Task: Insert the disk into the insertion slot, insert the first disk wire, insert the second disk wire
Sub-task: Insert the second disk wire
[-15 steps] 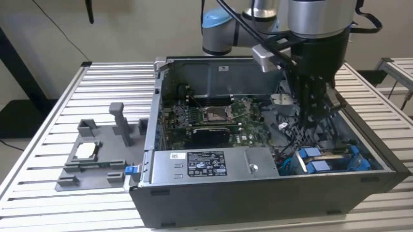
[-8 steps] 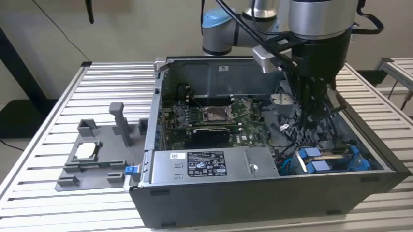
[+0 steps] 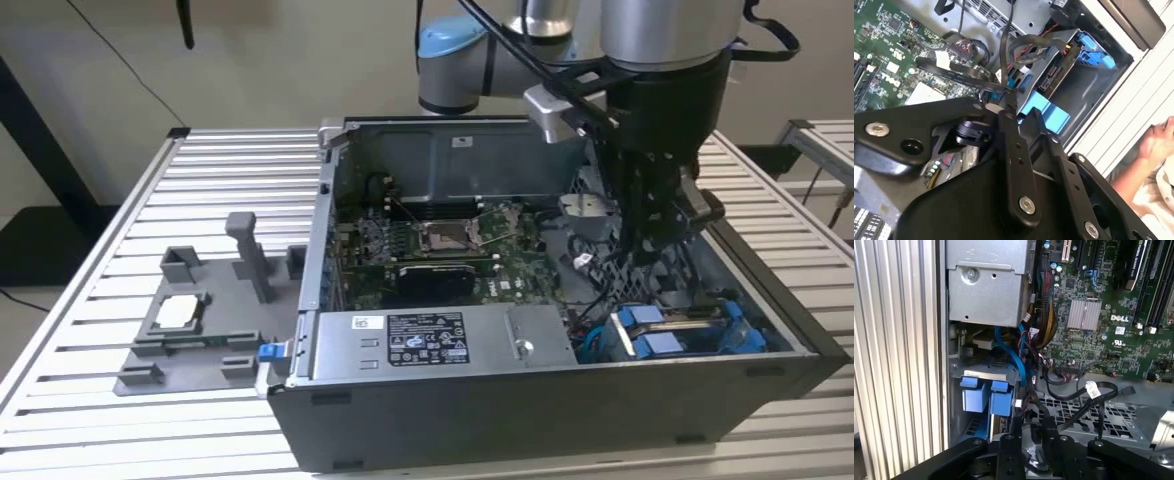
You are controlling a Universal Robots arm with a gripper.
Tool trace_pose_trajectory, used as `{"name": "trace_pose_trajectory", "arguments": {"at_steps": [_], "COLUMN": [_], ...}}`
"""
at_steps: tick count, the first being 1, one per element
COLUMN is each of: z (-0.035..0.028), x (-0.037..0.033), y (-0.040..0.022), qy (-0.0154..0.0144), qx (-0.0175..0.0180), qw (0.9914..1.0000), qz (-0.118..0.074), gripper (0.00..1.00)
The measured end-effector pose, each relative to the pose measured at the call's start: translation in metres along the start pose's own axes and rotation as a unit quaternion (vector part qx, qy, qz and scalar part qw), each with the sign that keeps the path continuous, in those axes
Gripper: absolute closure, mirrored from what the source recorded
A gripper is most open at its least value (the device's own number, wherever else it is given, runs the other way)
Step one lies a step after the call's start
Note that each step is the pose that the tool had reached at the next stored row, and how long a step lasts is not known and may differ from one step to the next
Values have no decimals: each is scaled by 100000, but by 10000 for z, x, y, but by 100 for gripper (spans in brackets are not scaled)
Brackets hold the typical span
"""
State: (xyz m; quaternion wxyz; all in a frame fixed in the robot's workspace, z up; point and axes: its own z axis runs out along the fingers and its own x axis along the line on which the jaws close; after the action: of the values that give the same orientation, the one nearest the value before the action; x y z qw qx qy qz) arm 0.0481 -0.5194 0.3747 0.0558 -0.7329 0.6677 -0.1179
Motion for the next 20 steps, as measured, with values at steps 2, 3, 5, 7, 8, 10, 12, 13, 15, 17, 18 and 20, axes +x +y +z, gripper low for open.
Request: {"name": "trace_pose_trajectory", "arguments": {"at_steps": [2,3,5,7,8,10,12,13,15,17,18,20], "z": [-2,-2,7,14,21,34,51,58,62,62,63,65], "x": [-6,-21,-47,-70,-82,-100,-118,-126,-136,-136,-136,-137], "y": [0,-2,-2,-2,-1,1,5,6,7,8,8,8], "qy": [151,365,913,1369,1574,1921,2139,2217,2336,2398,2427,2518], "qx": [-8,-33,-82,-122,-141,-181,-218,-229,-259,-281,-296,-338], "qw": [100000,99999,99996,99990,99987,99981,99977,99975,99972,99971,99969,99965], "qz": [-33,-80,-198,-269,-291,-289,-172,-97,76,254,365,685], "gripper": [65,65,65,65,65,65,65,65,65,67,75,75]}}
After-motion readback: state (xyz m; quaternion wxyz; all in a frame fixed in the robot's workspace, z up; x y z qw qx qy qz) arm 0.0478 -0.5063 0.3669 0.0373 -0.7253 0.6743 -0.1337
